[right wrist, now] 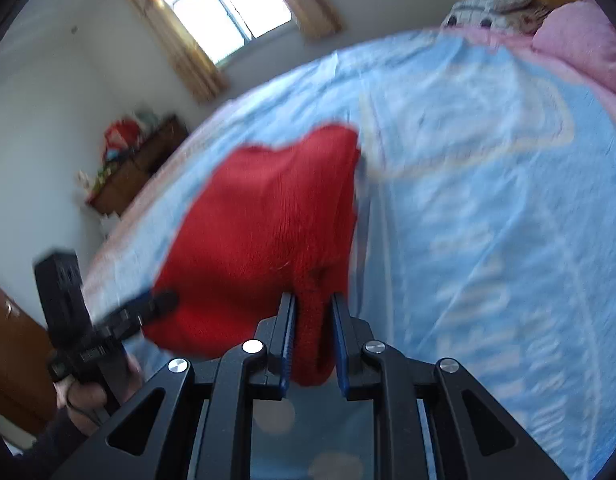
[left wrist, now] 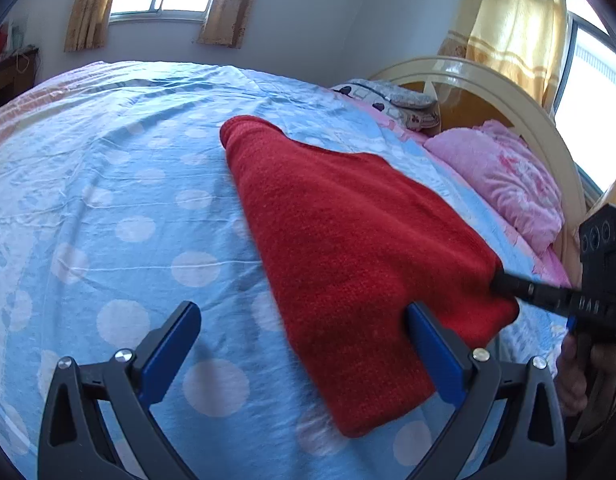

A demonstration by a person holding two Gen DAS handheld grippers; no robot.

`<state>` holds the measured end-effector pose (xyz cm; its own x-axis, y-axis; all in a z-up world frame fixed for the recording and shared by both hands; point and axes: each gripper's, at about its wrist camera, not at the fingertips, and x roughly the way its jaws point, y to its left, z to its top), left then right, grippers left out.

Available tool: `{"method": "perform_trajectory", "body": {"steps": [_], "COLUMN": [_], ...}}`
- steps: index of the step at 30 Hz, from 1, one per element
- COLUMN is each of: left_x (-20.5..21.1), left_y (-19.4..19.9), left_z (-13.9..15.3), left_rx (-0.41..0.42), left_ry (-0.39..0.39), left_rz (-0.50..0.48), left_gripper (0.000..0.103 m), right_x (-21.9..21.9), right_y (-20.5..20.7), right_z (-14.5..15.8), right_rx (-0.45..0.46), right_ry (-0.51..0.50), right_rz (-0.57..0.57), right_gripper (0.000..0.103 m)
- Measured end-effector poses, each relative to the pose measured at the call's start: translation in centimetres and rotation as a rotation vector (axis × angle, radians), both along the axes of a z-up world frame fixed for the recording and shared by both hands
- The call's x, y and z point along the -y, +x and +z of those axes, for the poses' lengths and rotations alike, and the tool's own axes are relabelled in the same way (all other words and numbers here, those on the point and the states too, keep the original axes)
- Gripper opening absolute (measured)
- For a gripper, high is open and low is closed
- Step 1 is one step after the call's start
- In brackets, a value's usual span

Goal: Fold small clothes
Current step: 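Press the folded sweater flat with the right tool, then close the right tool on the red sweater's folded edge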

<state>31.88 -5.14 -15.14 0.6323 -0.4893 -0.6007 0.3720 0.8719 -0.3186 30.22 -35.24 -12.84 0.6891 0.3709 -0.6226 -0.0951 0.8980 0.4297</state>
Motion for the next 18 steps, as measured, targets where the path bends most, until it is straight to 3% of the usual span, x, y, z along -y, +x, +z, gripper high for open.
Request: {"method": "perform_trajectory", "body": {"steps": [4,8,11,13,18], "left_x": [-1.4,-1.5,-0.5,0.3,1.9], "left_y": [-0.1,0.2,0.0,0.1,0.8], "left_z": [0.1,0.0,0.3,0.7,1.5], "left_rx": [0.008,-0.017,-0.006,-0.005,0.008], "left_ry": [-0.080,-0.099,-0.042,0.007,0.053], "left_rz": [0.035,0.055,0.048,0.032,-0.001], "left_gripper": [0.103,0.103,0.103,0.103,0.103], "right_x": [1.0,0.3,-1.4,-1.7,-0.9], "right_y": [1.7,4.0,6.4,7.4,6.9], "right_z": [2.0,3.2,1.9,0.2,0.0], "right_rx": [0.049,0.097,0.038,-0.021,-0.010], "right_ry": [0.018,0.031,0.045,0.006,0.003], "right_rz": [-0.023,0.006,0.129,0.141,0.178], "right_gripper": [0.019,0.019,0.019,0.019,0.018]}}
